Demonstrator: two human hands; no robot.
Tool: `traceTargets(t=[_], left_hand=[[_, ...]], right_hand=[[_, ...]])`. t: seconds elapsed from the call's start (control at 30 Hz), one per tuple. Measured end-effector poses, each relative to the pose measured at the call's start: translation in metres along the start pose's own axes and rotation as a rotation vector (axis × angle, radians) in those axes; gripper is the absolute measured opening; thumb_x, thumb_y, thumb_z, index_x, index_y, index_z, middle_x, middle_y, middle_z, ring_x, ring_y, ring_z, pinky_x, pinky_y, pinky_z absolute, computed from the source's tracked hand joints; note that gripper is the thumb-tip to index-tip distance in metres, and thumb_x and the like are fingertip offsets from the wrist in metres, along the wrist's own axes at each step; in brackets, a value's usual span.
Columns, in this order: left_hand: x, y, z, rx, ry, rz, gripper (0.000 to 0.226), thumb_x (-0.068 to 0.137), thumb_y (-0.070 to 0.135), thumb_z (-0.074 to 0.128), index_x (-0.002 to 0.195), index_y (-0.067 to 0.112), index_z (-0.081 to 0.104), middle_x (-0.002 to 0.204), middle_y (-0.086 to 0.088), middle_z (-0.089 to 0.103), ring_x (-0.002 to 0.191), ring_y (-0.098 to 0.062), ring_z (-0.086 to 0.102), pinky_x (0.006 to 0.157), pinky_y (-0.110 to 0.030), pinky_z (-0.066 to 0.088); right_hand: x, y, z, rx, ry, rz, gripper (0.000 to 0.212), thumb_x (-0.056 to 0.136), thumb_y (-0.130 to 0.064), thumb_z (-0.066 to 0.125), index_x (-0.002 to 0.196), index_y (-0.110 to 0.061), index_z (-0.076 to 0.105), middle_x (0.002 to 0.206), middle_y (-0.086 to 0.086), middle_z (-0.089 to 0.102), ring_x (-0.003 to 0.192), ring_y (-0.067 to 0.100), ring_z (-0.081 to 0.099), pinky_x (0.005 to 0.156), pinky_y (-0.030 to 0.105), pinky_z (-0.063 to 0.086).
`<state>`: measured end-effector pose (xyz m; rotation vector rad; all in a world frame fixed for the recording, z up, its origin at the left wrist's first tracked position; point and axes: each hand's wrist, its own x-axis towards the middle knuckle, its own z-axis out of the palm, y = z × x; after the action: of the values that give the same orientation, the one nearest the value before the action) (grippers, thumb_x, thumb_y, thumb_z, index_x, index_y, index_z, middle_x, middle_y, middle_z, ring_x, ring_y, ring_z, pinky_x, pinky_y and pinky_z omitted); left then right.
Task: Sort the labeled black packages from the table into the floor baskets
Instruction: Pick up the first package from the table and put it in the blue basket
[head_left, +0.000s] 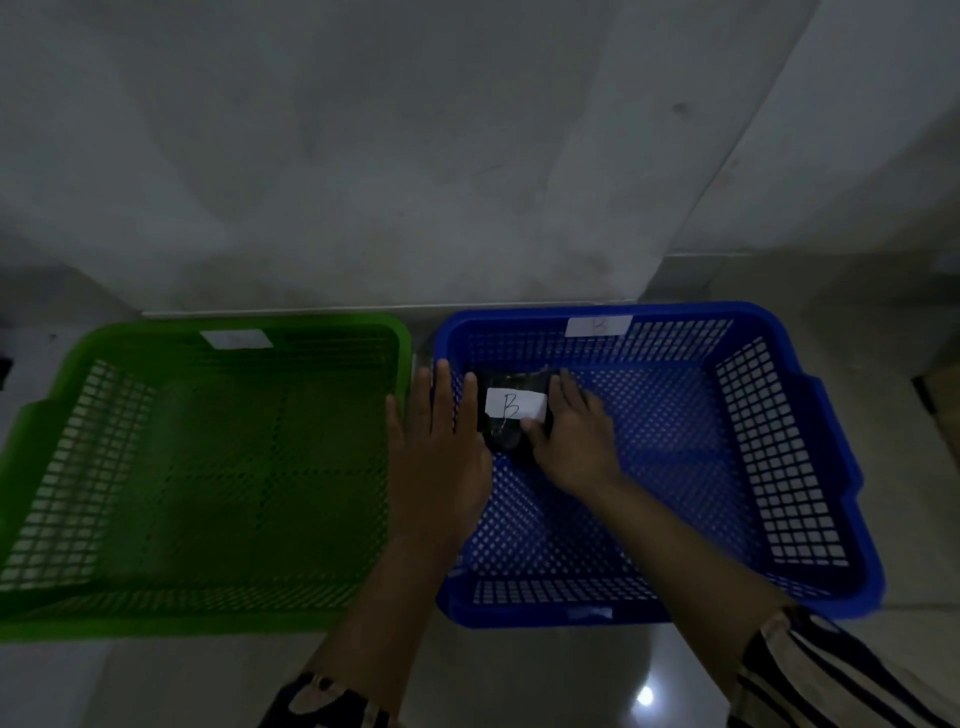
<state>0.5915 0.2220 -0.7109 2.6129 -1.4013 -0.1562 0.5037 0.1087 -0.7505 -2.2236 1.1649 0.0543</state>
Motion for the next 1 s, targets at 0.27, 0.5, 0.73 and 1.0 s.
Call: traceTargets(t=[0.27, 0.5, 0.73, 1.0], left_hand=[[0.0, -0.001, 0.0, 0.006, -0.002, 0.009, 0.059, 0.085, 0.021, 0.055, 0.137, 0.011, 0.03, 0.148, -0.018, 0.029, 0.137, -0.039, 0.023, 0.109, -0.063, 0.016], [-0.007, 0.0, -0.043, -0.06, -0.234, 0.032, 0.059, 0.094, 0.029, 0.032, 0.142, 0.022, -0.001, 0.156, -0.008, -0.007, 0.143, -0.023, -0.012, 0.116, -0.048, -0.002], [-0.036, 0.051, -0.19, -0.071, -0.353, 0.022, 0.053, 0.096, 0.032, 0.024, 0.143, 0.02, 0.003, 0.157, -0.006, 0.004, 0.144, -0.021, 0.0, 0.116, -0.042, 0.007], [-0.062, 0.126, -0.412, -0.092, -0.343, 0.025, 0.052, 0.095, 0.032, 0.029, 0.142, 0.019, 0.012, 0.155, -0.005, 0.015, 0.143, -0.022, 0.011, 0.115, -0.043, 0.013]], right_hand=[[0.003, 0.0, 0.002, 0.038, -0.156, 0.009, 0.067, 0.095, -0.037, 0.032, 0.14, -0.011, -0.009, 0.155, 0.008, -0.012, 0.142, 0.024, -0.008, 0.116, 0.045, 0.0], [-0.04, -0.004, -0.054, 0.015, -0.193, 0.02, 0.066, 0.094, -0.04, 0.032, 0.141, -0.014, -0.006, 0.155, 0.006, -0.011, 0.142, 0.022, -0.007, 0.116, 0.039, -0.001], [-0.118, -0.06, -0.181, 0.088, -0.228, 0.066, 0.066, 0.092, -0.038, 0.041, 0.142, -0.014, 0.004, 0.156, 0.009, 0.002, 0.143, 0.024, 0.001, 0.118, 0.043, 0.008], [-0.215, -0.155, -0.372, 0.075, -0.129, 0.061, 0.063, 0.091, -0.035, 0.045, 0.141, -0.013, 0.015, 0.154, 0.011, 0.017, 0.141, 0.027, 0.014, 0.115, 0.042, 0.02]])
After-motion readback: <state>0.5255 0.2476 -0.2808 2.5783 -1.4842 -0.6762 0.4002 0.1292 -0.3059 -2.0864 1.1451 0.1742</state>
